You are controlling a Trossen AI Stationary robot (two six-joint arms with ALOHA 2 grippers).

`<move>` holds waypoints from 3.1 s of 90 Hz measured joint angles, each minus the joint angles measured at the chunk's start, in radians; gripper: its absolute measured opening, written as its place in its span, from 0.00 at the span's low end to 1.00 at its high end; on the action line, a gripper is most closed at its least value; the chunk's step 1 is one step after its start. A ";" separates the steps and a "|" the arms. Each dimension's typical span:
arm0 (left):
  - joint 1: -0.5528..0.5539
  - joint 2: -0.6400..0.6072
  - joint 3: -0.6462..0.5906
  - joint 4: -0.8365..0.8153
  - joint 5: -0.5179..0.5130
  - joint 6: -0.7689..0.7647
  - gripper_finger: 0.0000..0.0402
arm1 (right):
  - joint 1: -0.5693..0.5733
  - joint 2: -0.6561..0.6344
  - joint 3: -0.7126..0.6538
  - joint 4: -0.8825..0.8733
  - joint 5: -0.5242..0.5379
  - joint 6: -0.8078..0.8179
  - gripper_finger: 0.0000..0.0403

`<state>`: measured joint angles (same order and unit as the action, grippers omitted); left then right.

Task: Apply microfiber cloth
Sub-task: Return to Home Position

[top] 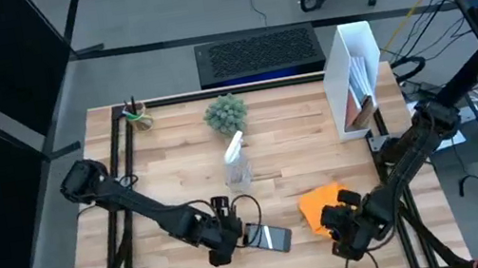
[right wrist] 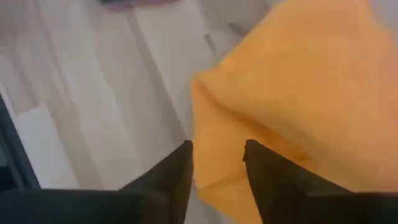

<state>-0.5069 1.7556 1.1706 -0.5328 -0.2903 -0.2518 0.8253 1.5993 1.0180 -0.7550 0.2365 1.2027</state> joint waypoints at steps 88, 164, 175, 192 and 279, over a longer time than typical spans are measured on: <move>0.227 -0.835 -0.724 0.585 0.081 0.048 0.00 | -0.748 -0.521 -0.423 0.667 -0.266 -1.010 0.05; 0.326 -1.041 -0.839 0.642 0.022 0.057 0.00 | -0.800 -1.308 -0.897 0.866 -0.233 -0.956 0.02; 0.326 -1.059 -0.839 0.643 0.033 0.056 0.00 | -0.800 -1.416 -0.897 0.833 -0.229 -0.998 0.02; 0.326 -1.059 -0.910 0.824 0.105 0.070 0.00 | -0.797 -1.579 -0.914 0.747 -0.232 -1.028 0.02; 0.344 -1.560 -1.162 0.716 0.209 0.061 0.00 | -0.657 -1.593 -1.004 0.772 -0.239 -1.086 0.02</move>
<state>-0.1631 0.1951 0.0082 0.1834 -0.0812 -0.1910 0.1681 0.0067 0.0135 0.0174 -0.0025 0.1167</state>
